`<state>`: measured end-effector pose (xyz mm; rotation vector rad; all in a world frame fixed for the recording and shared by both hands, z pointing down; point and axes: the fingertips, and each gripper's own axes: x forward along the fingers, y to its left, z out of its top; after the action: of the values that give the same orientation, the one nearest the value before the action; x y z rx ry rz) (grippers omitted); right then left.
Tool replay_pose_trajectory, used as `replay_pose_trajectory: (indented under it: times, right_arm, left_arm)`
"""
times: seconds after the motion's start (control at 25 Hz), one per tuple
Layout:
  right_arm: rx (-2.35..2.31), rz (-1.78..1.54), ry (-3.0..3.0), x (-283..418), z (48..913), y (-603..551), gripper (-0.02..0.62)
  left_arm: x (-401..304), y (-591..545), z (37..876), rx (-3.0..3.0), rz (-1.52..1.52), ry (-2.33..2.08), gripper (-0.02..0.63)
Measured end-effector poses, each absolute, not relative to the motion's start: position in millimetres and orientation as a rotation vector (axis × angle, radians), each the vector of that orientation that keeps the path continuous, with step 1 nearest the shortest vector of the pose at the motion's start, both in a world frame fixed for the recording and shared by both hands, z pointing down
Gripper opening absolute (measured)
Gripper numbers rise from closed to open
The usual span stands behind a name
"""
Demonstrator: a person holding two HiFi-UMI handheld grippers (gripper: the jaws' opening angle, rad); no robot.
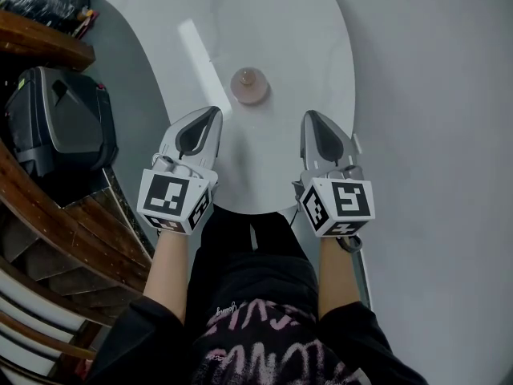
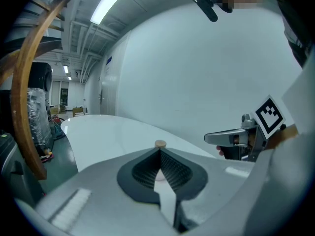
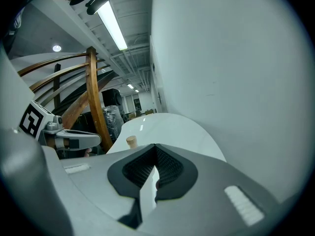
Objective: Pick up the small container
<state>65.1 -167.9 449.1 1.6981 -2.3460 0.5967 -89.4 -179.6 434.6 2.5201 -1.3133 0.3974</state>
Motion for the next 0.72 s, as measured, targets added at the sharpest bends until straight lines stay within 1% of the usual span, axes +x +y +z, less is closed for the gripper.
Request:
replay_pose_trajectory:
  times: [0.2,0.72]
  right_arm:
    - [1.695,0.603,-2.339,64.0,454.2,-167.4,0.021]
    - [1.695,0.628,-2.313,72.1,466.6,-171.3,0.021]
  left_arm:
    - [-88.3,-181.6,438.3,2.523,0.412,-1.313,0.011]
    - [-70.2,-199.2,452.8,2.561,0.468,-1.258,0.191]
